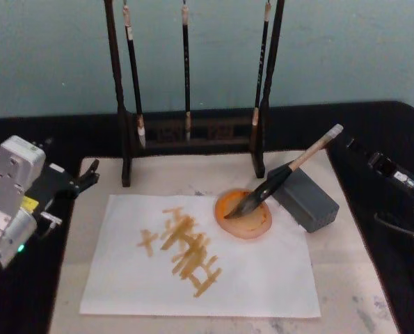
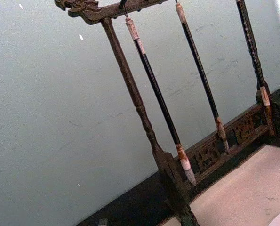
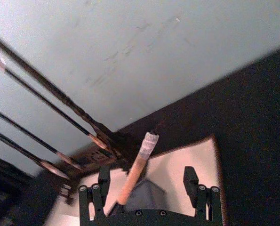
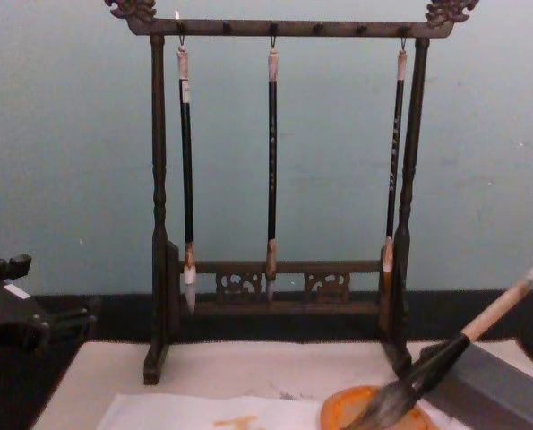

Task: Pick up the brush from the inkstone, write on the paper, then place the brush back to its original position.

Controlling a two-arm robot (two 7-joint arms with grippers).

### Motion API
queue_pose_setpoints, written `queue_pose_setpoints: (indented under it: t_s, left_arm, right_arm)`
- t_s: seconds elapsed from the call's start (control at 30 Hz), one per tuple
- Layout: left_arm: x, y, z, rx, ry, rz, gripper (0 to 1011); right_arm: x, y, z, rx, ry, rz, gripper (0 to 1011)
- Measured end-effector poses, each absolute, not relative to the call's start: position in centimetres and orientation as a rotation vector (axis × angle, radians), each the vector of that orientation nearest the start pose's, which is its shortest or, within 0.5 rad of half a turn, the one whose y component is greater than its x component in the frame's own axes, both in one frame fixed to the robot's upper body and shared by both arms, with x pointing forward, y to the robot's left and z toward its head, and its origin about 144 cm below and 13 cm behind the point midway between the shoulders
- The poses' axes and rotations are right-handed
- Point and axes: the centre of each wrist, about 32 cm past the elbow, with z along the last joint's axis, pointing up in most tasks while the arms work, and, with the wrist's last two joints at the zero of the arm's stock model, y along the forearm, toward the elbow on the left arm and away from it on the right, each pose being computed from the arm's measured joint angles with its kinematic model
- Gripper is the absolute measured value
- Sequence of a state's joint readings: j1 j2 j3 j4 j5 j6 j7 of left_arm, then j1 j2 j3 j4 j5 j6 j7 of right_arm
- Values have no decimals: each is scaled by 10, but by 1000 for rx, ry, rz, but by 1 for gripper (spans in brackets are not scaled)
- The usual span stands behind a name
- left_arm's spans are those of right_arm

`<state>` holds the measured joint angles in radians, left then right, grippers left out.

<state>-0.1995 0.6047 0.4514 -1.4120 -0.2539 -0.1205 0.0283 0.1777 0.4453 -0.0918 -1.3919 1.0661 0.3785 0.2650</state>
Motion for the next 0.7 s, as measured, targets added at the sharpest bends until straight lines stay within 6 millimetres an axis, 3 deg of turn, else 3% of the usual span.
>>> queue_pose_setpoints:
  t_s: [0.23,0.7]
  left_arm:
    - [489,310,1140,304,-285,1248,1009]
    - [489,310,1140,304,-285,1248,1010]
  right_arm:
    - [511,-354,1154,421,904,-1063,1000]
    - [536,-343,1141,475,960,-1032,1000]
